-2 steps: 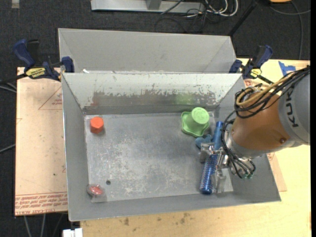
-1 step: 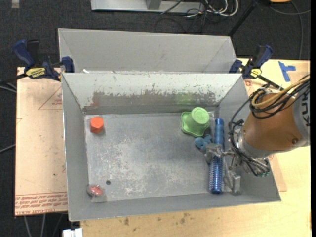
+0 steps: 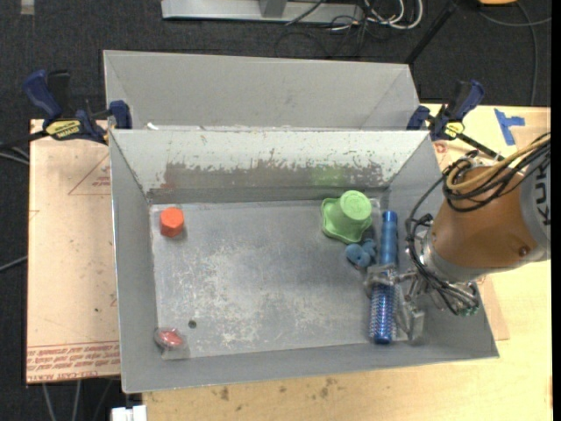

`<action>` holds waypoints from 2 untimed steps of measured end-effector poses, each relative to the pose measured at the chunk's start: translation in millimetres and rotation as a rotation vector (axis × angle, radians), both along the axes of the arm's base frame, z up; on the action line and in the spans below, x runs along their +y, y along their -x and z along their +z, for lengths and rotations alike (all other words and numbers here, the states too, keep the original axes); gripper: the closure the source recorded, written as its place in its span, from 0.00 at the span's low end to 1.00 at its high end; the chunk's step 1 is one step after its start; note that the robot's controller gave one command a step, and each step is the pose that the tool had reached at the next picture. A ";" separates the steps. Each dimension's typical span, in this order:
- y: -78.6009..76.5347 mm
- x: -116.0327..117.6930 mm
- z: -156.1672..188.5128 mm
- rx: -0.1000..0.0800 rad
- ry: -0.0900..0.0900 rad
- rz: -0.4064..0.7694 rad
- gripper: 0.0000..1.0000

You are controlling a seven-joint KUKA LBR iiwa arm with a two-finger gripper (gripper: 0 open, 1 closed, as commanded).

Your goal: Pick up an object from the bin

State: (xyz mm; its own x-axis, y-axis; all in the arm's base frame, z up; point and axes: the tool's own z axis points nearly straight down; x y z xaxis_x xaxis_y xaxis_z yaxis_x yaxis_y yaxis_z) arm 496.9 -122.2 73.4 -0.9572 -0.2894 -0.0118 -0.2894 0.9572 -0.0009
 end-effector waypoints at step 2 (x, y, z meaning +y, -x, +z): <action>3.7 27.5 151.8 0.004 0.001 -0.230 1.00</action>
Offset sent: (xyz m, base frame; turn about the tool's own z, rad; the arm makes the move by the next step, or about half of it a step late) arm 0.0129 0.0253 0.0013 0.2778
